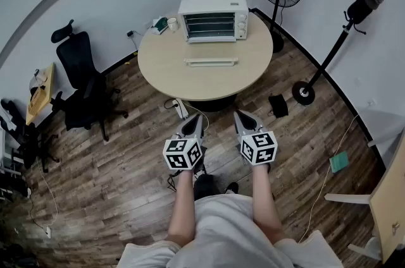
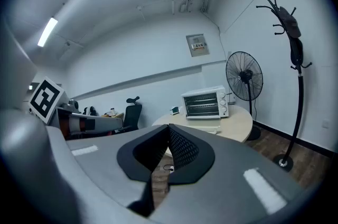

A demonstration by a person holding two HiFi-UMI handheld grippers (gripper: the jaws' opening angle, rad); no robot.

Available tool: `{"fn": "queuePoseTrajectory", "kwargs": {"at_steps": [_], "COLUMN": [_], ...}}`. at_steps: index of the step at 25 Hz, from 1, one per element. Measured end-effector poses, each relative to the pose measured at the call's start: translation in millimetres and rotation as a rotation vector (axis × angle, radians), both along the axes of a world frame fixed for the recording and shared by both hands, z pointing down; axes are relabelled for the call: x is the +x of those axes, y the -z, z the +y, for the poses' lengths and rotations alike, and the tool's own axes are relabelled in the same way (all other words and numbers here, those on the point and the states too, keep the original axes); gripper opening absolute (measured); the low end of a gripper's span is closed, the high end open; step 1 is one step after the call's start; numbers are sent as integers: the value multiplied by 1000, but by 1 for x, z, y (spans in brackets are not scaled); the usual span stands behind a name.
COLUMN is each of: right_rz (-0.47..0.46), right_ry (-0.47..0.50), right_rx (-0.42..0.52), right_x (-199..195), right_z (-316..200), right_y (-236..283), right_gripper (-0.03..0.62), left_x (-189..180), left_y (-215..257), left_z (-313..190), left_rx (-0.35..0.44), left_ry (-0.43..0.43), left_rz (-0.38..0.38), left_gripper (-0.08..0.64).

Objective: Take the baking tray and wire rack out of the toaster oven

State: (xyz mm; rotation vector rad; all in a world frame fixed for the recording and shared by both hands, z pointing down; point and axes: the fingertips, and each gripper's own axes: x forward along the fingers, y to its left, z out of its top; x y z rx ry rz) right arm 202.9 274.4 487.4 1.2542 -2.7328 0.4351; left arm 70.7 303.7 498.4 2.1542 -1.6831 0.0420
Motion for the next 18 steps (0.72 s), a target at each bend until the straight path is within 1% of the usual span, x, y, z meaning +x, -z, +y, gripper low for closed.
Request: {"fn": "queuePoseTrajectory", "kwargs": {"at_steps": [5,8,12,15,18], "right_rz": [0,-21,-26,-31,-75], "right_ry": [-6,-17,-2,1,10], "right_rx": [6,14,16,18,7], "right_x": [5,4,1,2,4], "right_z": [-11,-17,-15,-18,-21], "right_y": [0,-2,-6,-8,-9], "right_gripper": [0,-11,-11,-8,-5], "left_x": [11,4,-5,-5,-9], "left_y": [-5,-12,-18,-22,-26], "left_z": [-7,-12,-14,-19,-27], "left_rx": [3,-16,-30,-37,-44], "left_ry": [-28,-14,11,3,-4], "left_rz": [-8,1,26,24,26], "left_gripper": [57,57,57,57,57]}}
